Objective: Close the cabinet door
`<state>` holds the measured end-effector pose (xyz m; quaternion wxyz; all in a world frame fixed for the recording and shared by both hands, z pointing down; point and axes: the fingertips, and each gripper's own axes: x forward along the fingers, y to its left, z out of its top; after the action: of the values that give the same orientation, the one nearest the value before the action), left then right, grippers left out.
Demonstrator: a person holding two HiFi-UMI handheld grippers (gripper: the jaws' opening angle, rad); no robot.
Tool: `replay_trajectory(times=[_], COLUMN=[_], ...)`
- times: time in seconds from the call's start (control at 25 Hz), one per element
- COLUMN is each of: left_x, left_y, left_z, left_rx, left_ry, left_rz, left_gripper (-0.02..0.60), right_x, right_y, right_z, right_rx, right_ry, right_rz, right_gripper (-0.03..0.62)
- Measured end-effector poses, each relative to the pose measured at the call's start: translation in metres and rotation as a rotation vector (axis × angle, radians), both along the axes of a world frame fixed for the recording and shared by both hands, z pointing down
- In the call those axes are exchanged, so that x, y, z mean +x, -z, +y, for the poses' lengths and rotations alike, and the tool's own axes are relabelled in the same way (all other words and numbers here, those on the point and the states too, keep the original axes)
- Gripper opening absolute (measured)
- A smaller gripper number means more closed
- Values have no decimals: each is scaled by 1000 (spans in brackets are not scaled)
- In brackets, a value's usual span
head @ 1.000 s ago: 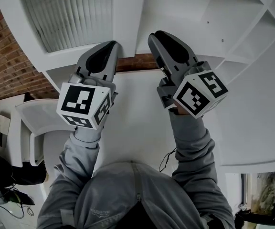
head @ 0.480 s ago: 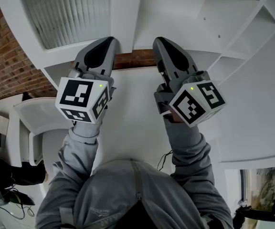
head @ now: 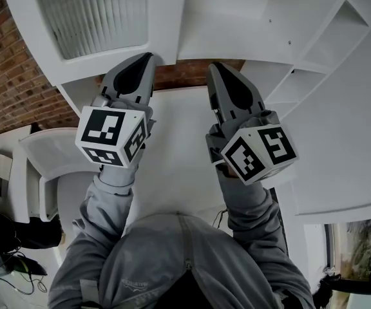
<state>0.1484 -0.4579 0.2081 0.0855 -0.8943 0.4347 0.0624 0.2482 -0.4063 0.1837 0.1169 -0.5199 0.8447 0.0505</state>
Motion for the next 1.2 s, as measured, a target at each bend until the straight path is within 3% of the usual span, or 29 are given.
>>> replay_trajectory(times=[0.52, 0.84, 1.2], left_x=[-30, -60, -82], left_y=[-25, -40, -75], left_z=[68, 108, 141], left_rx=[-26, -2, -64], left_ry=[54, 147, 196], left_rz=[-8, -63, -79], left_gripper=[3, 3, 3], right_x=[-22, -44, -63], right_y=[-33, -47, -87], right_z=[40, 70, 93], right_rx=[-21, 10, -22], right_ry=[-27, -60, -66], right_rz=[-2, 78, 142], right_gripper=[26, 26, 26])
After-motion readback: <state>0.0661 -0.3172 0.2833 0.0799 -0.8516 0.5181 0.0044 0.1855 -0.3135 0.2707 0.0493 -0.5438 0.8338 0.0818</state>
